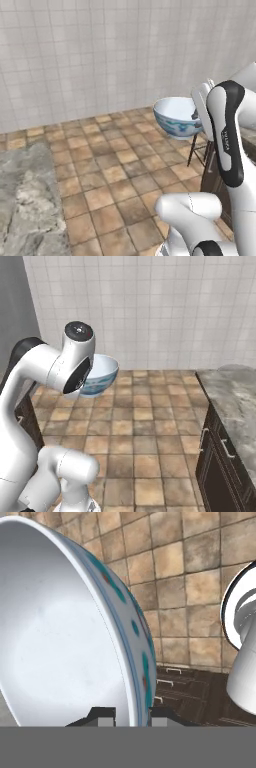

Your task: Pick up the bowls from the cabinet and place each bowl in front of a stool on the dining counter.

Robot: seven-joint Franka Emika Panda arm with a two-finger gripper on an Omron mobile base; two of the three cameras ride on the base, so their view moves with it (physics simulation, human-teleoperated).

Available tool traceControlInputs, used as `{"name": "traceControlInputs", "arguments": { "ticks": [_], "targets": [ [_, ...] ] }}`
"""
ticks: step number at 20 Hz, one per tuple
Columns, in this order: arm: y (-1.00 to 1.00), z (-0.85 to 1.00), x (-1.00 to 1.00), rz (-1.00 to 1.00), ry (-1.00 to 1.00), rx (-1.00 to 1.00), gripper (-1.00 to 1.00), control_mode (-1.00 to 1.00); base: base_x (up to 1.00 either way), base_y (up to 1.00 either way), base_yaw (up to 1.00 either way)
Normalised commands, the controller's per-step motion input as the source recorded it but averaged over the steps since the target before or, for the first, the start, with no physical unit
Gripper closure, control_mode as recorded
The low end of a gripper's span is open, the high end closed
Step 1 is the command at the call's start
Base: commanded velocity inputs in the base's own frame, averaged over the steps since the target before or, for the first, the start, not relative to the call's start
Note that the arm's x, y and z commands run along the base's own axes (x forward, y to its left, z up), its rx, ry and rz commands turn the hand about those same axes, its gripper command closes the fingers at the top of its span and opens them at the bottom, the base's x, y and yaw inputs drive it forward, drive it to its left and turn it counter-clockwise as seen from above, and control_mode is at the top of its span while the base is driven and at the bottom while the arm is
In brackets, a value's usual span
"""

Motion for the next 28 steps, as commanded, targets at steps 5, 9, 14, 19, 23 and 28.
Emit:
{"name": "traceControlInputs", "arguments": {
  "ticks": [5,9,14,19,23,28],
  "targets": [
    [0.0,0.0,0.0,0.0,0.0,0.0,1.0,1.0,1.0,0.15,-0.35],
    [0.0,0.0,0.0,0.0,0.0,0.0,1.0,1.0,0.5,0.02,-0.82],
    [0.0,0.0,0.0,0.0,0.0,0.0,1.0,1.0,0.04,0.0,-0.98],
    [0.0,0.0,0.0,0.0,0.0,0.0,1.0,1.0,0.06,0.0,-0.97],
    [0.0,0.0,0.0,0.0,0.0,0.0,1.0,1.0,0.8,0.32,-0.73],
    [0.0,0.0,0.0,0.0,0.0,0.0,1.0,1.0,1.0,0.7,-0.59]
  ]
}}
